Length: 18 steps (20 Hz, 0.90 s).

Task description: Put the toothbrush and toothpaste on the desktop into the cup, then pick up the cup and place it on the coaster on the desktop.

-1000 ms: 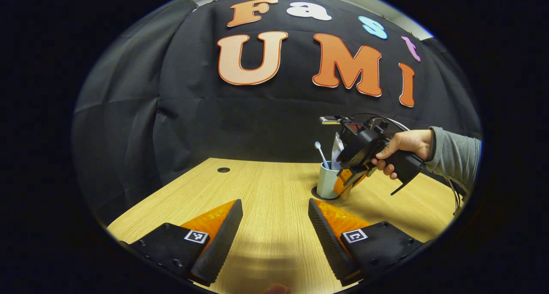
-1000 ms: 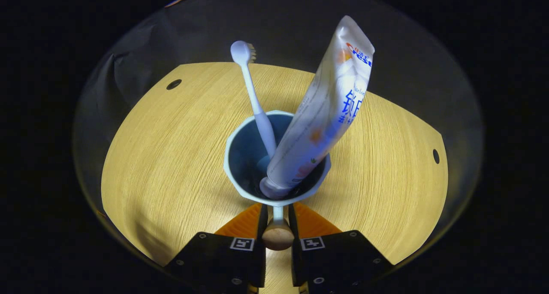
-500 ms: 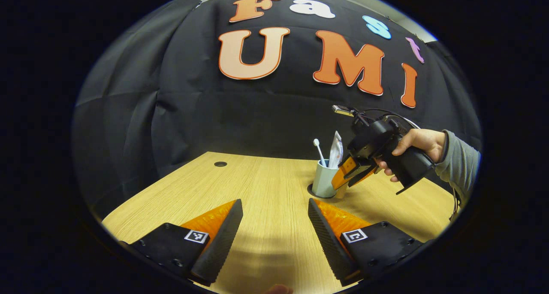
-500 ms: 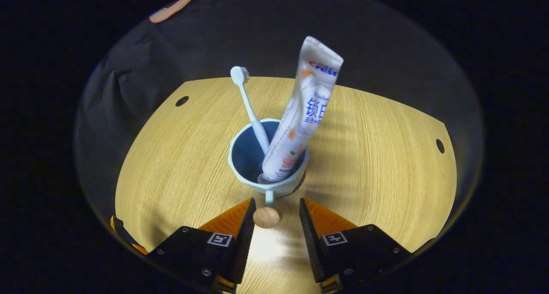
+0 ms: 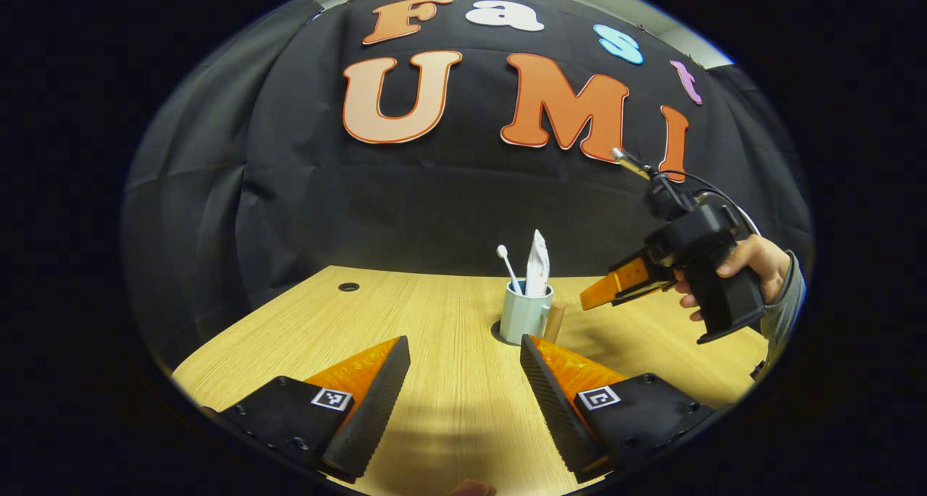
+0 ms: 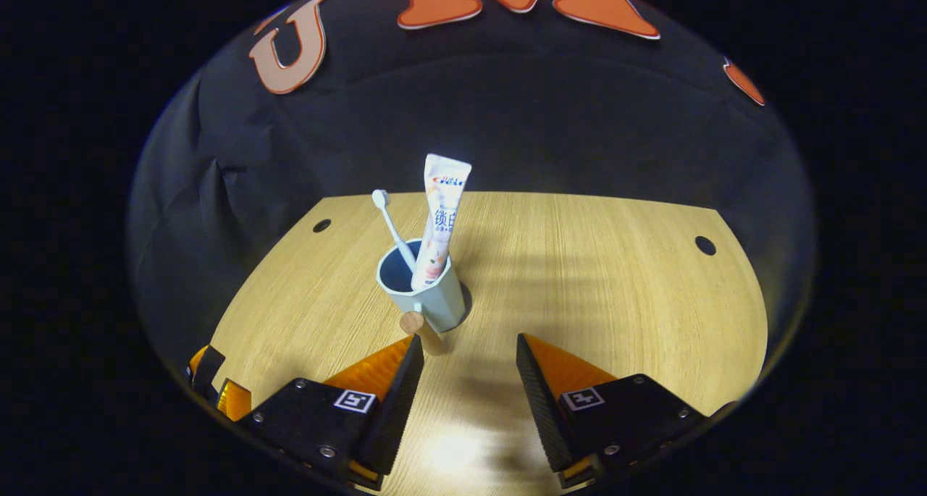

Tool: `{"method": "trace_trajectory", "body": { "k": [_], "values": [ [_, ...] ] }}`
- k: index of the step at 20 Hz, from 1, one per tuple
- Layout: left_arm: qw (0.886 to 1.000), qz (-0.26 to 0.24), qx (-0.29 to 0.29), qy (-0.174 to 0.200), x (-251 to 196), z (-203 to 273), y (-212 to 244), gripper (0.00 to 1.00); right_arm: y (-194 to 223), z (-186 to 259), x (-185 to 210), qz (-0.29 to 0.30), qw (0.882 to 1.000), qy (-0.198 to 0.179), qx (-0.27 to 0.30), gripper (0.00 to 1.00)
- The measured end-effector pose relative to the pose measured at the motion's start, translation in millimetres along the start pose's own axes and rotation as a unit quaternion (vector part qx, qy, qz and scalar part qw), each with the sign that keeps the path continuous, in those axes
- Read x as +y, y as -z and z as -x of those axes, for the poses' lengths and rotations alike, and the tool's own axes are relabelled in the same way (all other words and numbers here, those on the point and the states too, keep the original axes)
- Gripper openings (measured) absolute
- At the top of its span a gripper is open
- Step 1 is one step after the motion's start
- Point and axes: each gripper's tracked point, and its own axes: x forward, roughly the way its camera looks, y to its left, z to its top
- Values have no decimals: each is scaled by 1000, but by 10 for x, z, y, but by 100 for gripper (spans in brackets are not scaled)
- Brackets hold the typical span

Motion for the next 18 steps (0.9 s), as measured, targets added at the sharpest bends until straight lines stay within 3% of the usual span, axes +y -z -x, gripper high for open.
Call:
{"method": "trace_trajectory", "body": {
  "k": [1, 6, 11, 18],
  "values": [
    [1000, 0, -1, 1, -39, -9, -21, 97, -7, 79, -74, -3, 1000, 3, -16, 78],
    [1000, 2, -12, 7, -257, -79, -128, 97, 12, 530, -489, -16, 995, 20, -93, 79],
    [1000, -2, -30, 9, -433, -114, -241, 96, 81, 902, -916, -3, 984, 70, -167, 81],
    [998, 1, -57, 6, -559, -113, -377, 97, 59, 1281, -858, 32, 960, 82, -265, 82]
  ]
}}
